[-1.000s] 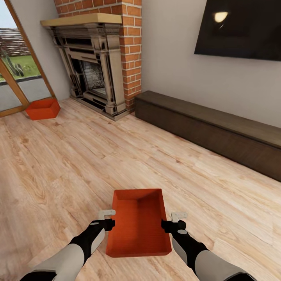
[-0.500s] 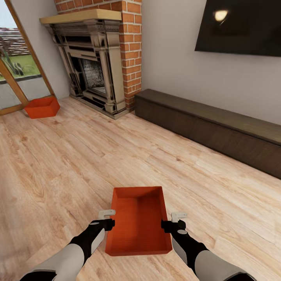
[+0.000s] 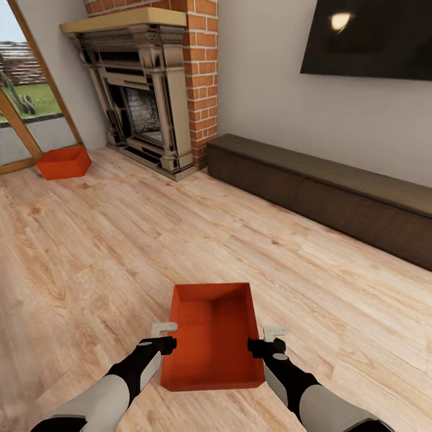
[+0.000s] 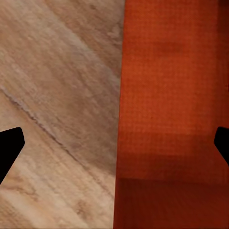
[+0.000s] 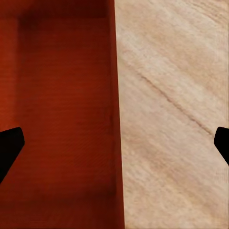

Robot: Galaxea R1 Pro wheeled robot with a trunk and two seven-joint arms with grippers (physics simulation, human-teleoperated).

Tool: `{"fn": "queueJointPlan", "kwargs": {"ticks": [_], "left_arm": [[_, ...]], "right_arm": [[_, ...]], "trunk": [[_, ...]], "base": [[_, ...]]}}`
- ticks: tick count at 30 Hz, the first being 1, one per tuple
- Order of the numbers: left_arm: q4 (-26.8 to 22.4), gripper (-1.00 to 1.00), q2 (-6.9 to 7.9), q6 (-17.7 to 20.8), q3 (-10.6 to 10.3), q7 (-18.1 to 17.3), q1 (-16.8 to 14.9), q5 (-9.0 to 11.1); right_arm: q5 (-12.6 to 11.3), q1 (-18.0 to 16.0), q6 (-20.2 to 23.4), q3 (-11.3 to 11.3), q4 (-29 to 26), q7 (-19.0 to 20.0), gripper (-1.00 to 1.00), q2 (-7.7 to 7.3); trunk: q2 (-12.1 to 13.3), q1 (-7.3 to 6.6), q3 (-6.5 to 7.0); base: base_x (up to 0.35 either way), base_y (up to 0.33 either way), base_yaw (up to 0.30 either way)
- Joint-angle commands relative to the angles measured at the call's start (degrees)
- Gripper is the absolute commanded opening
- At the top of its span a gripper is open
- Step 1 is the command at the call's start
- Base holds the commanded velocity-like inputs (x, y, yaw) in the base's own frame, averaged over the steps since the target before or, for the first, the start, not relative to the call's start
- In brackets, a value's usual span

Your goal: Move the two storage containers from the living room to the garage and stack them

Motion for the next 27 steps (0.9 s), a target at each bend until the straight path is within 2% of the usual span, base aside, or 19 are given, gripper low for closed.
{"fn": "queueJointPlan", "kwargs": {"ticks": [1, 27], "left_arm": [[-0.1, 1.00, -0.02, 0.3, 0.0, 0.2, 0.0, 0.3], [-0.1, 1.00, 0.03, 0.3, 0.0, 0.2, 0.0, 0.3]], "right_arm": [[-0.6, 0.0, -0.2, 0.5, 0.1, -0.3, 1.00, -0.01], [-0.6, 0.0, -0.2, 0.5, 0.1, -0.3, 1.00, -0.01]], "trunk": [[-0.4, 0.22, -0.22], [-10.9, 5.93, -4.89]], "base": [[0.000, 0.000, 0.000], [0.000, 0.000, 0.000]]}}
